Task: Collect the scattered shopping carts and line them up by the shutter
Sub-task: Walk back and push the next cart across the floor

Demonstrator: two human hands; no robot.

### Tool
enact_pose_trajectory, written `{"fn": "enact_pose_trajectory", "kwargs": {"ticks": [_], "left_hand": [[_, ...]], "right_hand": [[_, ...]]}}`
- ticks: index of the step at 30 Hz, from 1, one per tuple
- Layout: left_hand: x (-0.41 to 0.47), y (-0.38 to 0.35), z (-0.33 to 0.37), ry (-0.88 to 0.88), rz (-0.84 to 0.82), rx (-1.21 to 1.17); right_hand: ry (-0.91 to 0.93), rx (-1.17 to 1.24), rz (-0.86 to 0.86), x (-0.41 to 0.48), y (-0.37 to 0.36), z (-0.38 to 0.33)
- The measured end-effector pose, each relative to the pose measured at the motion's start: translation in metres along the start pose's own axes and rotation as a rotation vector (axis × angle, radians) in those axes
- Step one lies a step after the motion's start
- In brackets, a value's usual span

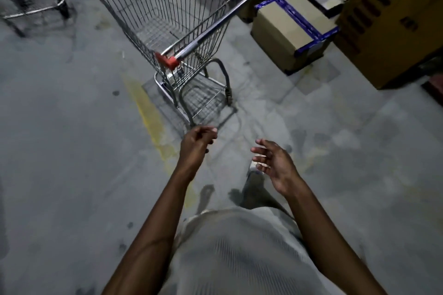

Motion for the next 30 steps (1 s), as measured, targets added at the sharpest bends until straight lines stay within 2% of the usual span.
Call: {"fn": "enact_pose_trajectory", "kwargs": {"ticks": [2, 4, 6, 8, 10, 12, 15, 16, 19, 21, 23, 25, 30], "left_hand": [[0.04, -0.017, 0.033, -0.153, 0.019, 0.124], [0.088, -0.032, 0.07, -0.372, 0.08, 0.405], [0.128, -0.041, 0.101, -0.544, 0.212, 0.704], [0.166, -0.046, 0.129, -0.622, 0.344, 0.868], [0.21, -0.04, 0.146, -0.567, 0.436, 0.947], [0.246, -0.025, 0.148, -0.395, 0.49, 0.975], [0.269, -0.007, 0.144, -0.155, 0.499, 1.147], [0.27, -0.005, 0.144, -0.155, 0.495, 1.171], [0.269, 0.002, 0.154, -0.187, 0.543, 1.158], [0.273, 0.015, 0.16, -0.171, 0.576, 1.186], [0.281, 0.034, 0.164, -0.128, 0.566, 1.203], [0.293, 0.061, 0.165, -0.101, 0.546, 1.183], [0.341, 0.139, 0.17, -0.063, 0.545, 1.218]], "right_hand": [[0.039, -0.035, -0.008, 0.039, -0.007, -0.036], [0.083, -0.111, -0.036, 0.081, -0.019, -0.08], [0.114, -0.188, -0.07, 0.114, -0.03, -0.13], [0.173, -0.24, -0.115, 0.144, -0.045, -0.182], [0.228, -0.282, -0.153, 0.169, -0.059, -0.231], [0.278, -0.334, -0.182, 0.194, -0.079, -0.269], [0.372, -0.5, -0.19, 0.227, -0.118, -0.305], [0.481, -0.619, -0.184, 0.236, -0.132, -0.314], [0.954, -1.019, -0.127, 0.255, -0.173, -0.341], [1.136, -1.235, -0.108, 0.267, -0.199, -0.35], [1.185, -1.42, -0.129, 0.288, -0.221, -0.349], [1.269, -1.502, -0.148, 0.301, -0.243, -0.347], [1.4, -1.417, -0.163, 0.312, -0.303, -0.34]]}}
Point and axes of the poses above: each hand's wrist, its own x-axis towards the middle knuckle, its own y-axis out of the back of the hand, z = x × y, the point moved 7 cm from there along x, towards the middle knuckle, and after that the axes turned 2 degrees about -x, right-handed, at the moved point
